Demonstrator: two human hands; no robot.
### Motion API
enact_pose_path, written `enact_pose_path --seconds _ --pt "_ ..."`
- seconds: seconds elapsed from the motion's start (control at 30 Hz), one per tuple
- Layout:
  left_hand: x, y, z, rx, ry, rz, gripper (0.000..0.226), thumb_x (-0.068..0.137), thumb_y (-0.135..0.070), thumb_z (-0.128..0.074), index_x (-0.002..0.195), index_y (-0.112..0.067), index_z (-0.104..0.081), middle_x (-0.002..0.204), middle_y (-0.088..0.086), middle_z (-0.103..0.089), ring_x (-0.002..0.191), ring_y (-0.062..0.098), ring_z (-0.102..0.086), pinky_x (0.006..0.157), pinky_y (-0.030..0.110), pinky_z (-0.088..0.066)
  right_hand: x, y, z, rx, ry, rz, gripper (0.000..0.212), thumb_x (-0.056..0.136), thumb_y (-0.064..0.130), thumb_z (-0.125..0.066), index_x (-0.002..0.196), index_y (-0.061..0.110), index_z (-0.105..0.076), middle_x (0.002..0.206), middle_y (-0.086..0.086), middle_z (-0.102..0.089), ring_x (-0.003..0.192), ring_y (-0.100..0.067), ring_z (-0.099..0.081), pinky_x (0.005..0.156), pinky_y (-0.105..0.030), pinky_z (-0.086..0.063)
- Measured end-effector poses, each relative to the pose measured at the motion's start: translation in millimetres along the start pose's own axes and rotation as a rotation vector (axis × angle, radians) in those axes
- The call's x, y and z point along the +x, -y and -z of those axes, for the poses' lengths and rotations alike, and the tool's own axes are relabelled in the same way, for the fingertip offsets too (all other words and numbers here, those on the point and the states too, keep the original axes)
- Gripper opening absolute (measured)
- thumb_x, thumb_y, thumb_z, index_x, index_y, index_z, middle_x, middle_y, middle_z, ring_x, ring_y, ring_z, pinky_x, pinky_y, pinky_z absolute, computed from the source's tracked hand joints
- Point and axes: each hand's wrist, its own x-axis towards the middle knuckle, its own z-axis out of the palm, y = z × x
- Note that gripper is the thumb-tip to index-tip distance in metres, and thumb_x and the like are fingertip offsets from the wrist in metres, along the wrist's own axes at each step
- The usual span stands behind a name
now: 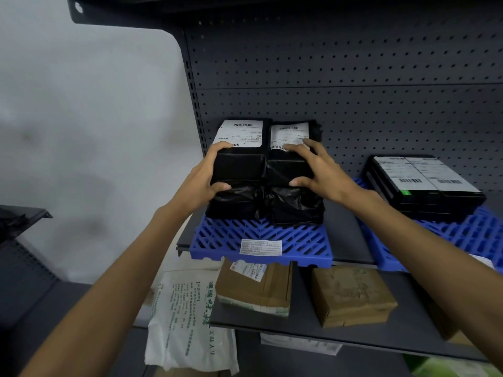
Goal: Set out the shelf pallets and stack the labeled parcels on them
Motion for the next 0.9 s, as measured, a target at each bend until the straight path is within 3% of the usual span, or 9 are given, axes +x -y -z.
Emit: enact_pose_path --seconds 0.27,0.43,0.5,0.63,0.77,0.9 --pt "-5 -12 -10 0.136 -0.064 0.017 0.091 0.083 0.004 -0.069 0.141 -0.045 -0.02 0.143 0.004 -0.038 0.124 0.024 -0.047 0.103 0.047 -0.046 -5 9 4 -0.08 0.006 0.005 0.078 0.086 0.034 -0.072 0.148 0.041 -0.026 0.16 -0.006 -0.01 0.136 -0.035 -0.038 0.105 -0.058 -0.037" --pt "-26 -13 -25 0.184 -0.199 -0.002 0.105 0.086 -0.006 -0.071 0.152 -0.044 0.002 0.158 0.006 -0.017 0.138 0.029 -0.037 0.107 0.047 -0.04 -33 1 3 -0.147 -0.049 0.067 0.091 0.086 0.031 -0.072 0.151 0.04 -0.01 0.162 -0.003 0.001 0.114 -0.035 -0.057 0.086 -0.049 -0.05" --pt "-33 -12 -30 0.26 -0.259 -0.019 0.101 0.087 -0.009 -0.07 0.154 -0.038 0.0 0.16 0.007 -0.009 0.141 0.032 -0.032 0.108 0.05 -0.041 -45 -6 4 -0.212 -0.081 0.12 0.096 0.086 0.029 -0.073 0.152 0.041 -0.005 0.163 -0.001 0.004 0.124 -0.038 -0.049 0.084 -0.049 -0.054" --pt "-40 -17 -44 0.578 -0.323 -0.08 0.096 0.084 -0.017 -0.075 0.156 -0.023 -0.012 0.161 0.016 -0.004 0.148 0.037 -0.013 0.115 0.055 -0.03 -60 -14 5 -0.36 -0.125 0.191 0.097 0.086 0.032 -0.071 0.155 0.034 -0.003 0.163 -0.003 -0.001 0.141 -0.033 -0.028 0.093 -0.05 -0.052" --pt "-47 -44 -58 0.657 -0.31 -0.086 0.087 0.086 -0.02 -0.071 0.155 -0.021 -0.018 0.163 0.014 -0.004 0.149 0.04 -0.004 0.117 0.058 -0.02 -73 -16 9 -0.4 -0.116 0.203 0.091 0.089 0.035 -0.067 0.156 0.031 -0.006 0.162 -0.004 -0.007 0.142 -0.032 -0.025 0.098 -0.049 -0.048" --pt "-58 -75 -78 0.7 -0.305 -0.106 0.08 0.087 -0.022 -0.07 0.154 -0.02 -0.025 0.162 0.01 -0.017 0.149 0.039 -0.01 0.117 0.057 -0.022 -93 -19 25 -0.447 -0.101 0.241 0.078 0.092 0.034 -0.063 0.154 0.023 -0.018 0.157 -0.007 -0.023 0.14 -0.032 -0.029 0.1 -0.049 -0.046"
